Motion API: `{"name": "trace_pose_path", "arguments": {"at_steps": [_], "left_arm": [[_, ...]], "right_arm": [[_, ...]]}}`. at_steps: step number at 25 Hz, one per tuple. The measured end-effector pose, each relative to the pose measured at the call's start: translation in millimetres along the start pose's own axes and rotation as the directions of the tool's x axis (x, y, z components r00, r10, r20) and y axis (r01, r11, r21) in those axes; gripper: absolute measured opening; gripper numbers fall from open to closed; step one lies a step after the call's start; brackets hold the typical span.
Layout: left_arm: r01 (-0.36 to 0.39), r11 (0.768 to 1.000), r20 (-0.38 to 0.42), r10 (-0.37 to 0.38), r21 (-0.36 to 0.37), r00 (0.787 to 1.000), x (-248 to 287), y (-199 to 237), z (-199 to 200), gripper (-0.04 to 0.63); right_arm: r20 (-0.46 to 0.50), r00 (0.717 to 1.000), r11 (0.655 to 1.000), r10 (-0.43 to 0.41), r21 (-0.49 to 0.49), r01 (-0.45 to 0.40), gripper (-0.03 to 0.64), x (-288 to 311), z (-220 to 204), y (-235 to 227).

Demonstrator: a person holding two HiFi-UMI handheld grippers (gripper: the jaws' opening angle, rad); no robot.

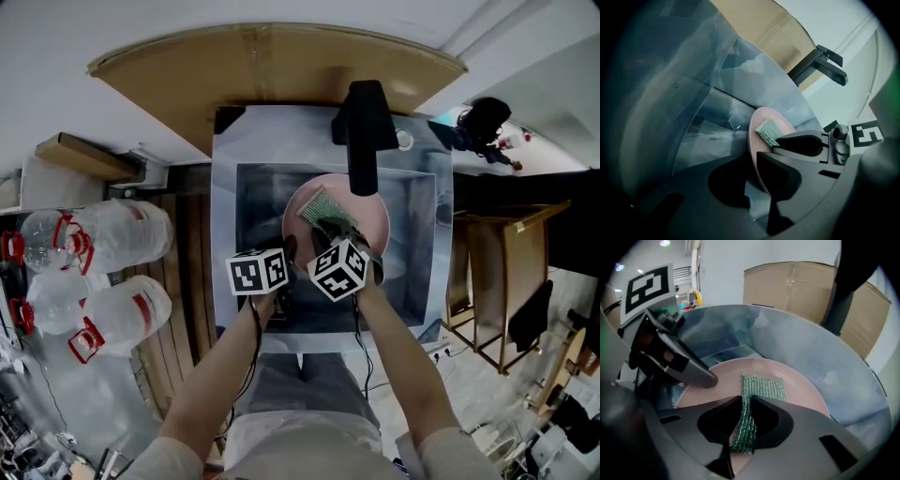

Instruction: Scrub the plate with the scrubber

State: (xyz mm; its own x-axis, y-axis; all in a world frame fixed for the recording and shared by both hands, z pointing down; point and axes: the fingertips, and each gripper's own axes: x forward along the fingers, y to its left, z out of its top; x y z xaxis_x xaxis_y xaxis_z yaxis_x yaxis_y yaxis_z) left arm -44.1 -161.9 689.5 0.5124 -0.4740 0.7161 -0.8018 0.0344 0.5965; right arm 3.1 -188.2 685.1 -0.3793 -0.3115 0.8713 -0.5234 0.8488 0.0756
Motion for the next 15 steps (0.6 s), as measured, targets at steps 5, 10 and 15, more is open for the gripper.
{"name": "trace_pose_path", "arguments": {"at_steps": [5,10,15], "left_arm": [[-0.017,1.0,-0.016,0.016,-0.019,1.0,-0.3,3.9,-0.7,0.061],[-0.001,1.0,-0.052,0.001,-0.005,0.999,-2.6,1.2,-6.7,0.063],[0.011,1.0,-0.052,-0.012,-0.008,0.999,-1.4,-1.3,-8.0,0.066]], "right_arm": [[-0.108,0.983,0.977,0.151,-0.138,-0.165,0.092,-6.1,-8.6,44.6],[-0.163,0.954,0.957,0.252,-0.102,-0.27,0.091,-16.6,-19.7,56.9],[-0.281,0.916,0.934,0.286,-0.131,-0.332,0.09,-26.5,-42.3,56.9]]}}
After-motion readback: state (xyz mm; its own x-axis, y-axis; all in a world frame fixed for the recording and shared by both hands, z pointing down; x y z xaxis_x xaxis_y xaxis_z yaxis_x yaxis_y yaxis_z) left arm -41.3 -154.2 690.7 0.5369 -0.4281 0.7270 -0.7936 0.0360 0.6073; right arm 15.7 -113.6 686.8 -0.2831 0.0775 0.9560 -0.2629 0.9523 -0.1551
